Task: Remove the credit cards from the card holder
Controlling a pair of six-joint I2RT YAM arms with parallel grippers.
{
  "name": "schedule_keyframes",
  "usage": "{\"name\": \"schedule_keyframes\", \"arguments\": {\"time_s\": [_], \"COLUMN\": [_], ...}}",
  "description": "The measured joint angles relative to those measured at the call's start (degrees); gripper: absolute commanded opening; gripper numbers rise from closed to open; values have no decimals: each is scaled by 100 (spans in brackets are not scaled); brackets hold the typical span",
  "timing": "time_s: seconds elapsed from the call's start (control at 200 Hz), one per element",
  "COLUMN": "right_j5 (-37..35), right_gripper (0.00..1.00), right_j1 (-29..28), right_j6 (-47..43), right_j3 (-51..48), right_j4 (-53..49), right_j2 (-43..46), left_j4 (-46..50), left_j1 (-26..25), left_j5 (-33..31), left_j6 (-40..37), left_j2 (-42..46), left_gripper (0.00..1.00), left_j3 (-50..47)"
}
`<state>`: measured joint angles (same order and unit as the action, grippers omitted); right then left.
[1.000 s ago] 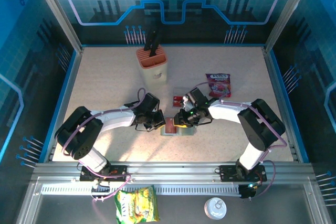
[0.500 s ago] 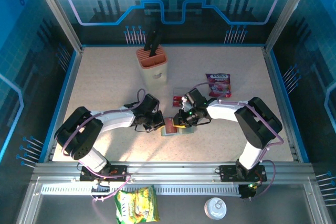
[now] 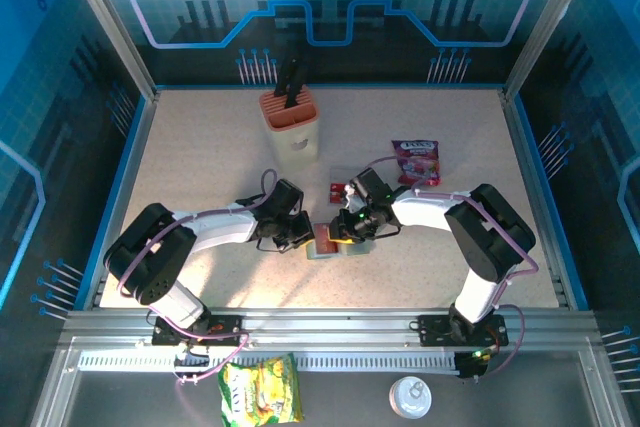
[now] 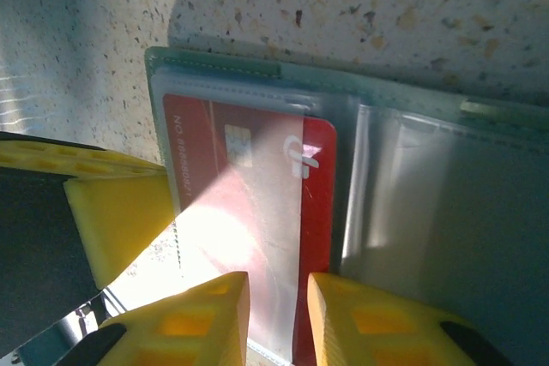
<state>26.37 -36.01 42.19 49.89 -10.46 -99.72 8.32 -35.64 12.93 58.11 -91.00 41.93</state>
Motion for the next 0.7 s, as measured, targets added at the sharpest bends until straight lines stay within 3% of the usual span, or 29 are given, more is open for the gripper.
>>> {"name": "schedule_keyframes", "arguments": {"time_s": [0.7], "right_j5": [-387], "right_gripper": [27], "right_j1": [-4], "right_j6": [-129], "right_j3": [122], "right_j4": [-579], "right_j2": [529], "left_j4": [291], "left_j1": [0], "left_j5": [-63], "left_j6": [-186], "left_j2": [-170], "left_gripper": [0], "left_j3": [304]}}
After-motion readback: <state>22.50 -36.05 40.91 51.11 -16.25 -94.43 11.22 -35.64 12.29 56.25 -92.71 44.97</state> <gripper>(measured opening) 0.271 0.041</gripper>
